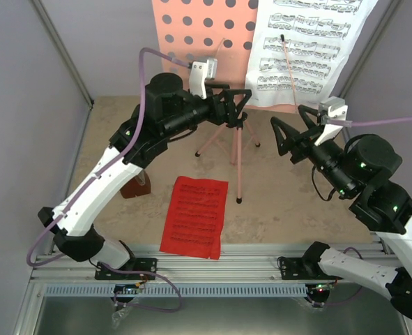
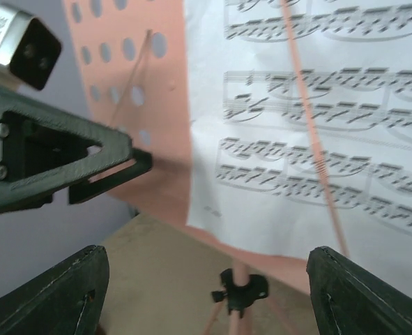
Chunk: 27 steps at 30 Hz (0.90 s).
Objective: Pack up the instrument practice props
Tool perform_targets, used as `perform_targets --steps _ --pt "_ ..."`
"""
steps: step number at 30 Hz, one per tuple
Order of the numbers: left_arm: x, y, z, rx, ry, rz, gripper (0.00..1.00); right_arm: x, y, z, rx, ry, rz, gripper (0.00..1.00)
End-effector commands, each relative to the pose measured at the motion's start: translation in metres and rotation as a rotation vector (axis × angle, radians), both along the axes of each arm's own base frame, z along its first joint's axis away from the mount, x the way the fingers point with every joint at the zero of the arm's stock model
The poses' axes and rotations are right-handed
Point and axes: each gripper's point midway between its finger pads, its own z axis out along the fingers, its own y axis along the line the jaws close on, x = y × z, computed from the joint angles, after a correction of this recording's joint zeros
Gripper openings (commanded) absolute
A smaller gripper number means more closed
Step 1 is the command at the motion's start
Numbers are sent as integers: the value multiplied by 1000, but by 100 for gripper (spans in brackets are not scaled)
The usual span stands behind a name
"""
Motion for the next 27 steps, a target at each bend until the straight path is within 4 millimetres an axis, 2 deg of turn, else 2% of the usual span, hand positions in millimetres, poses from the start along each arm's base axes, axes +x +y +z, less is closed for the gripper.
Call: perform_targets --steps 1,6,12,16,20,27 --pt "8 0 3 7 -10 41 81 14 -25 16 -28 -37 -175 80" --pt "17 -11 0 24 -16 31 69 20 -31 20 -22 -34 -230 80" --pt "27 -23 -5 44 -12 28 61 20 -37 24 -14 -46 -251 83" --pt "27 -29 -6 34 -14 2 52 21 -36 24 -20 -51 -253 85" --pt "23 -38 -4 -3 -17 -47 42 32 -38 20 -34 -41 -317 85" --pt "22 -43 -4 -19 -24 -70 35 49 -24 30 -25 -59 -336 87"
